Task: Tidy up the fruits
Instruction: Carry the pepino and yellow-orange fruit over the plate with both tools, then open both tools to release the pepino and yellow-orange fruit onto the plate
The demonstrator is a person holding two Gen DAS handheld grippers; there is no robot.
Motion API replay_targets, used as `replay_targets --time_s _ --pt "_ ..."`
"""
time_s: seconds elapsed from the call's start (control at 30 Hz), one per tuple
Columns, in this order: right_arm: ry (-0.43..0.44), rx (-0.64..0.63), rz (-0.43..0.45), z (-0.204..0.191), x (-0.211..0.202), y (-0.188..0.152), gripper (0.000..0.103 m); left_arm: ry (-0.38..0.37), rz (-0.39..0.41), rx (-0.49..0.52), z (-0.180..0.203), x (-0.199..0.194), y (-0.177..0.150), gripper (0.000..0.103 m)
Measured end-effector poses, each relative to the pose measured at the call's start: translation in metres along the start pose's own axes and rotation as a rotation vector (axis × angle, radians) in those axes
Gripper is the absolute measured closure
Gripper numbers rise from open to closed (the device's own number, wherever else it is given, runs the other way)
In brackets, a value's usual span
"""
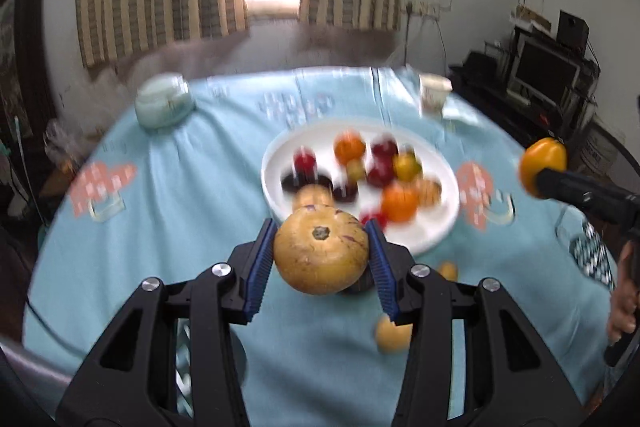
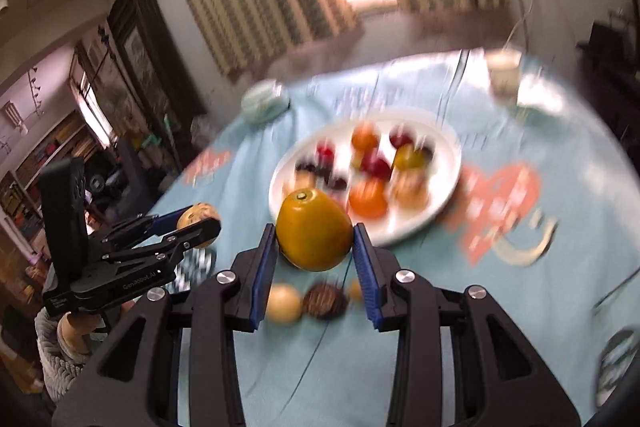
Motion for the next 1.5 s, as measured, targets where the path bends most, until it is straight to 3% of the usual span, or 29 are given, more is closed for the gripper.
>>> replay_targets --time_s 0.13,0.23,0.4,0.6,0.8,1.17,1.37,1.5 --pt "-0.090 -0.027 0.092 0.020 -0.006 0.051 0.065 -0.020 0.041 -0.026 0.015 0.014 0.049 0.057" --pt "-0.102 -0.024 0.098 0.032 0.018 0.064 0.065 -0.024 0.025 -0.034 0.025 0.044 0.061 0.057" --pt "-0.088 0.003 0.008 0.055 0.083 0.059 0.065 -0.015 -0.065 -0.048 0.028 0.112 0.052 0.057" --pt "-0.060 -0.006 -0.137 0.062 0.145 0.035 0.065 0.012 -0.159 -0.072 0.011 0.165 0.035 0.057" --pt "-0.070 -0.015 -0.212 0.059 0.171 0.009 0.065 0.014 -0.196 -0.063 0.009 0.182 0.024 0.056" --pt "-0.100 -0.020 -0.227 0.066 0.196 0.002 0.065 0.052 -0.162 -0.025 0.013 0.181 0.023 0.056" --pt "-0.101 0.002 -0.239 0.074 0.201 -0.001 0.064 0.046 -0.171 -0.015 0.015 0.184 0.020 0.052" --pt "-0.105 0.017 -0.248 0.077 0.200 0.000 0.063 0.047 -0.160 -0.018 0.015 0.180 0.022 0.043"
Point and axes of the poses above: each gripper's, at about its wrist camera, not at the fingertips, and x roughly the way its jaws point, z to its right, y to its top, the point moved 7 cm from there along x, roughly the way its jaws point, and after that the axes turned 15 degrees about -x, right-handed, at the moved point
